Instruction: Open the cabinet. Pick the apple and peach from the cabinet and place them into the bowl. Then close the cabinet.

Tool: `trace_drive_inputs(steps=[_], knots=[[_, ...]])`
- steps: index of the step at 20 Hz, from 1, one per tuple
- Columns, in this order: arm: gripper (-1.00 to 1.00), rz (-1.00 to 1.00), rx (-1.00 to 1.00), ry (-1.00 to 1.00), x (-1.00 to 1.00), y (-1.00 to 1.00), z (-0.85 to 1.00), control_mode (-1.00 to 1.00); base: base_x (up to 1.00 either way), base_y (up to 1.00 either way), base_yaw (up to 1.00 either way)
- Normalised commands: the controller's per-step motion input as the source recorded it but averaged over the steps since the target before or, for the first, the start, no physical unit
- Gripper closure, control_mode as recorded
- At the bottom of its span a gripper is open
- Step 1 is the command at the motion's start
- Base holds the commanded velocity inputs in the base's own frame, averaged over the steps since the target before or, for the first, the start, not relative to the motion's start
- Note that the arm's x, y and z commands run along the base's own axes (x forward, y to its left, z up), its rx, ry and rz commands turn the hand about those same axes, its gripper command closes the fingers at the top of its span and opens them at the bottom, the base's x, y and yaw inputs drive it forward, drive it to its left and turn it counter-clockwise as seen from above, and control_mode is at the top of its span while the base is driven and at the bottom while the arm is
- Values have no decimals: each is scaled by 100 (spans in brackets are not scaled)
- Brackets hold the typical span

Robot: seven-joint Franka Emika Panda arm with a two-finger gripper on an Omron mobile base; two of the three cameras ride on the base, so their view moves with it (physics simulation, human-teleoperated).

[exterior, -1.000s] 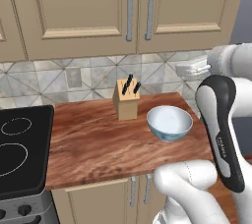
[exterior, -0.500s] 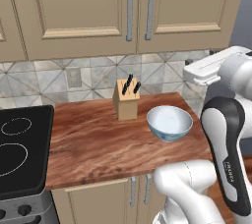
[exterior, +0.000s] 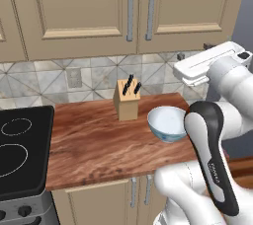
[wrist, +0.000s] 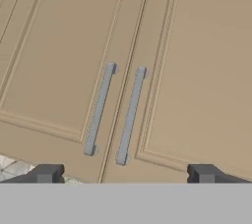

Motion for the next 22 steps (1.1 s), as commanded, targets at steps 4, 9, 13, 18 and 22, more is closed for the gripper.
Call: trace_drive_inputs(steps=[4, 9, 13, 18, 22], knots=[[-100, -4, 1, -6, 35, 23, 18, -100, 0, 0, 0], [-100, -3, 0, 0, 66, 19, 6, -100, 0, 0, 0], [-100, -1, 0, 0, 74, 1, 1, -100, 0, 0, 0], [-100, 0, 6, 2, 85, 1, 0, -100, 0, 0, 0], [-100, 0, 8, 3, 74, 16, 0, -100, 0, 0, 0]])
